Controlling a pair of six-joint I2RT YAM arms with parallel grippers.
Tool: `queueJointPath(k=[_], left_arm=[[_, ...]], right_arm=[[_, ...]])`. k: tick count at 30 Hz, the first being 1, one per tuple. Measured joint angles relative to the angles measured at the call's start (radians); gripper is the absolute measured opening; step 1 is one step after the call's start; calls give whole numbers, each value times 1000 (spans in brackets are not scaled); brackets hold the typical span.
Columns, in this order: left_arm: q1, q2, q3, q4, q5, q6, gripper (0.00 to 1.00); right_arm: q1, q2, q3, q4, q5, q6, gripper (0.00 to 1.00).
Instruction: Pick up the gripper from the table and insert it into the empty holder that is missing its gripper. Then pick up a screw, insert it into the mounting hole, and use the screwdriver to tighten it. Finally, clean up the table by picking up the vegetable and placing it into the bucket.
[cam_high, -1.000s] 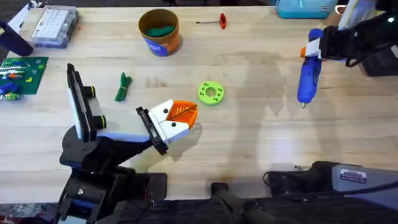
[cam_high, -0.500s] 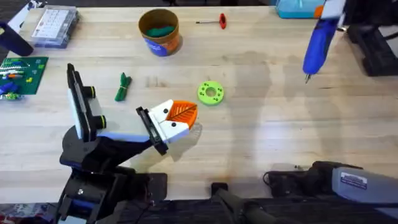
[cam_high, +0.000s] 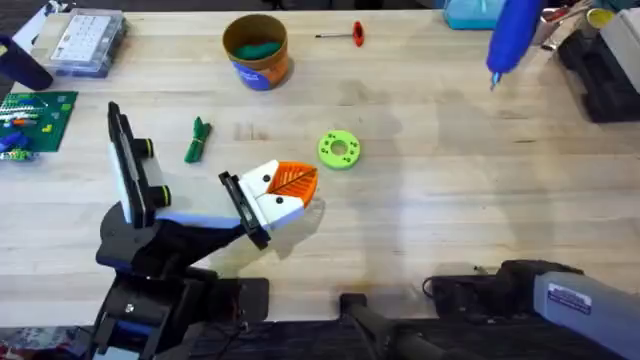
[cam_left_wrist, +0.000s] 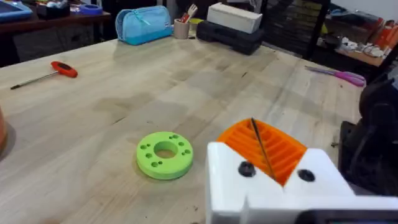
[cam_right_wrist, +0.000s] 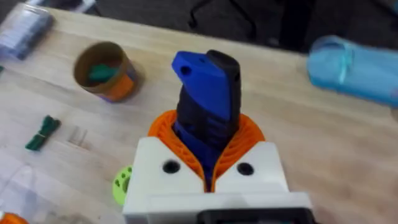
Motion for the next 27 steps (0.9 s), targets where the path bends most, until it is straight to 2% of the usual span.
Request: queueJointPath(k=[9, 20, 27], left_arm=[[0, 0, 0, 0, 0, 0, 15], [0, 0, 0, 0, 0, 0, 15], [0, 0, 0, 0, 0, 0, 15]], right_arm=[[138, -25, 6, 210, -75, 63, 27], [163, -25, 106, 218, -253, 93, 27], [195, -25, 116, 197, -339, 97, 27]])
